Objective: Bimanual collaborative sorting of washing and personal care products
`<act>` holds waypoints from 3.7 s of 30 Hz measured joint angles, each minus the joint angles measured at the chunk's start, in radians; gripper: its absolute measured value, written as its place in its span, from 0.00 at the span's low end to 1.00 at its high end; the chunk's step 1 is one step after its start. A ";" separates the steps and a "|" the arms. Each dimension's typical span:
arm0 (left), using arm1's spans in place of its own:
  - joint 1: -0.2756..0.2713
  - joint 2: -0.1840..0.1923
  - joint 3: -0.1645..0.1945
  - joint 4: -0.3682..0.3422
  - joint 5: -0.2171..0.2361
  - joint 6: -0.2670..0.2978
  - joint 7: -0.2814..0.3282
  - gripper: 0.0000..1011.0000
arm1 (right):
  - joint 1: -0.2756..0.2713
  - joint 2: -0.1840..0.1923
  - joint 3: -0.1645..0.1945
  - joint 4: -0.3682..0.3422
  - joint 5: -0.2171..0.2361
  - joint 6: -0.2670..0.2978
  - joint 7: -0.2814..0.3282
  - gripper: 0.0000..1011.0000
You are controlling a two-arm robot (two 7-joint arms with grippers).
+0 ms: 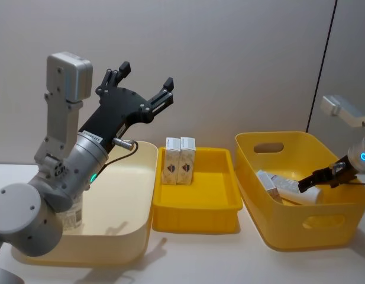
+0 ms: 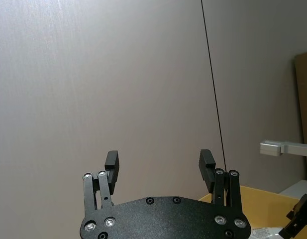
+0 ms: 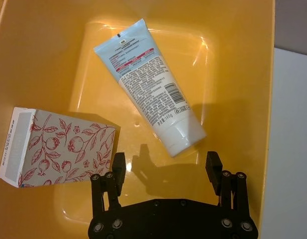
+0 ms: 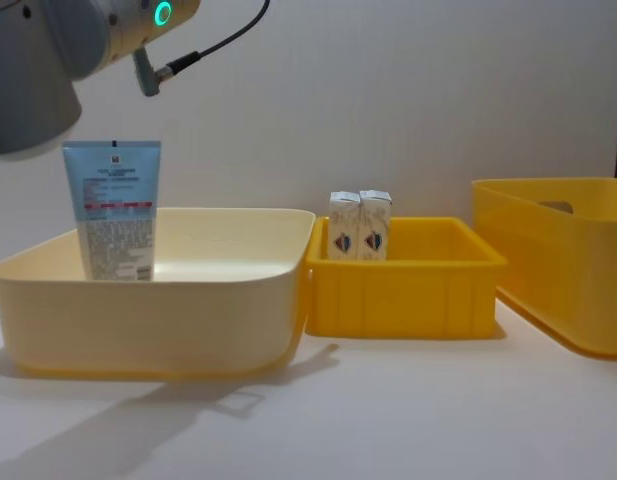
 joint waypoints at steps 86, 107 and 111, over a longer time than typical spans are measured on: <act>0.000 0.000 0.000 0.000 0.000 0.000 0.000 0.99 | -0.391 0.145 0.378 -0.853 0.274 -0.323 -0.028 0.99; 0.121 0.103 0.057 -0.057 0.012 0.032 0.091 0.99 | -0.431 0.135 0.499 -0.982 0.406 -0.519 0.046 0.99; 0.164 0.140 0.077 -0.077 0.017 0.044 0.122 0.99 | -0.431 0.127 0.522 -0.999 0.436 -0.563 0.065 0.99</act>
